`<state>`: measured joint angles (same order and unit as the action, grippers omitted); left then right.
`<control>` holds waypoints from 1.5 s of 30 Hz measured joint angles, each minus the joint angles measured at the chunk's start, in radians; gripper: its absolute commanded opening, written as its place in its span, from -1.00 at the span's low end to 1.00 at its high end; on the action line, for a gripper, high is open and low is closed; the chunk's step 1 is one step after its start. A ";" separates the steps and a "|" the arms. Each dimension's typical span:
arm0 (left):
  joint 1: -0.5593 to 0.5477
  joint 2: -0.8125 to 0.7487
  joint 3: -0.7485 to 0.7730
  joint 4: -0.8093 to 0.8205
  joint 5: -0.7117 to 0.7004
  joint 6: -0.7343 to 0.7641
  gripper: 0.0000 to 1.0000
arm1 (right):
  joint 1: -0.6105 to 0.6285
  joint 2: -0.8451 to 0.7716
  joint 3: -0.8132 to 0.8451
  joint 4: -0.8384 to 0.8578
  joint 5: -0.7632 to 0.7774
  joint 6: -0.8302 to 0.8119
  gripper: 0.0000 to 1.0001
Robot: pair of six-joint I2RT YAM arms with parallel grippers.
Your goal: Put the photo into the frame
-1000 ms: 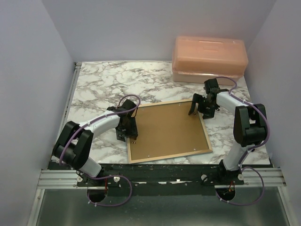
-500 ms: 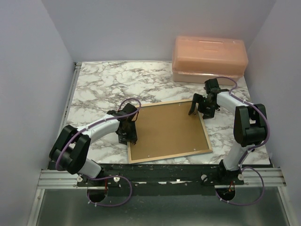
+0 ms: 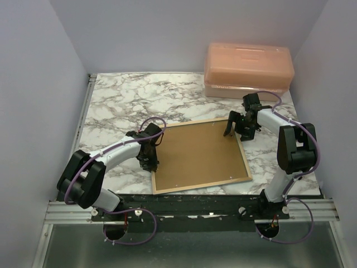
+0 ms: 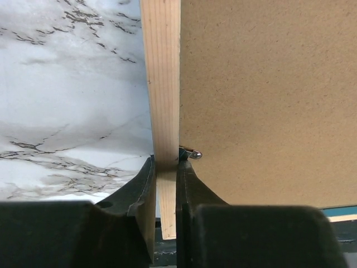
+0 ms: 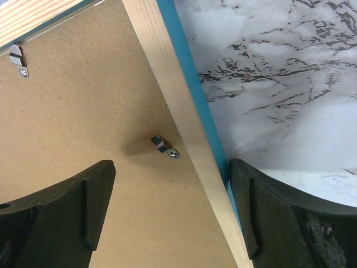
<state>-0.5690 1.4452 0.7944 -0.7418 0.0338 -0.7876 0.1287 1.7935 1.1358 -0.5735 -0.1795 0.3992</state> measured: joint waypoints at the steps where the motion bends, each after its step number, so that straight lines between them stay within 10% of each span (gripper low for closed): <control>1: 0.000 0.002 0.002 -0.001 0.000 0.000 -0.25 | 0.000 0.000 0.000 0.000 0.000 0.000 0.81; 7: 0.000 0.023 0.017 -0.007 0.029 0.015 0.16 | -0.001 -0.015 -0.021 0.020 -0.006 -0.002 0.79; 31: 0.247 0.078 0.244 -0.071 0.049 0.167 0.27 | 0.067 0.002 0.000 0.025 0.082 0.027 0.62; 45: 0.247 0.095 0.216 -0.070 0.023 0.190 0.25 | 0.061 0.053 0.061 -0.006 0.183 0.053 -0.80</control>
<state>-0.3218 1.5402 1.0107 -0.8120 0.0570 -0.5980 0.1898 1.8462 1.1969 -0.5800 0.0036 0.4522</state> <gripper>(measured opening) 0.631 0.287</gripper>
